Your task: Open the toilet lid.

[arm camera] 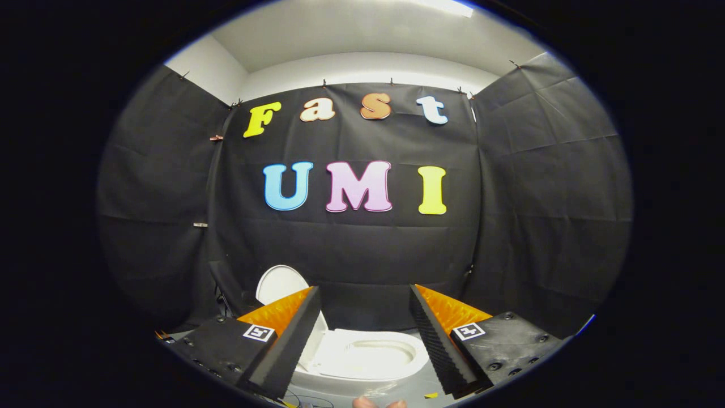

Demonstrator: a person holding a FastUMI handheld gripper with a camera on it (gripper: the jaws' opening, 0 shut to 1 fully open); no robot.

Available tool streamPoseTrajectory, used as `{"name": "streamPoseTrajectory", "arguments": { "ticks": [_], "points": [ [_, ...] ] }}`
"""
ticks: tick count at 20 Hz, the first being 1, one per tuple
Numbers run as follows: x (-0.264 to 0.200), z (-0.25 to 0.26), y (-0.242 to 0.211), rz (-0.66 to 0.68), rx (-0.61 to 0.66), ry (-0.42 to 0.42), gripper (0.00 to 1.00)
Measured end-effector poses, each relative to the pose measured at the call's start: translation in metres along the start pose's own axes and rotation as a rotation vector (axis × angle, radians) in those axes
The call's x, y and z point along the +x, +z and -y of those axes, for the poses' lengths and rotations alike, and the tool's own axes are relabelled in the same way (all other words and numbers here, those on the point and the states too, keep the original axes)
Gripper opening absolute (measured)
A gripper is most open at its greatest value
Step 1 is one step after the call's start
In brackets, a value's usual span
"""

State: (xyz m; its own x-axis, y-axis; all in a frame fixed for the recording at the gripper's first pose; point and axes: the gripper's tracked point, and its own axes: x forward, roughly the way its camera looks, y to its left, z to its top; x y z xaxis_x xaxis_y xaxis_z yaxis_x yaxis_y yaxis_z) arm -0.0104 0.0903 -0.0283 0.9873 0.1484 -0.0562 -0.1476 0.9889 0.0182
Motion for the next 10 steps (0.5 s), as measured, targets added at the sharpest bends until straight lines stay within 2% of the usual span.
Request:
{"name": "streamPoseTrajectory", "arguments": {
  "ticks": [3,7,10],
  "points": [
    [0.000,0.011,0.006,0.014,0.031,-0.015,0.98],
    [-0.003,0.026,0.008,0.031,-0.017,-0.039,0.98],
    [-0.006,0.028,0.016,0.043,-0.007,-0.049,0.98]
  ]
}}
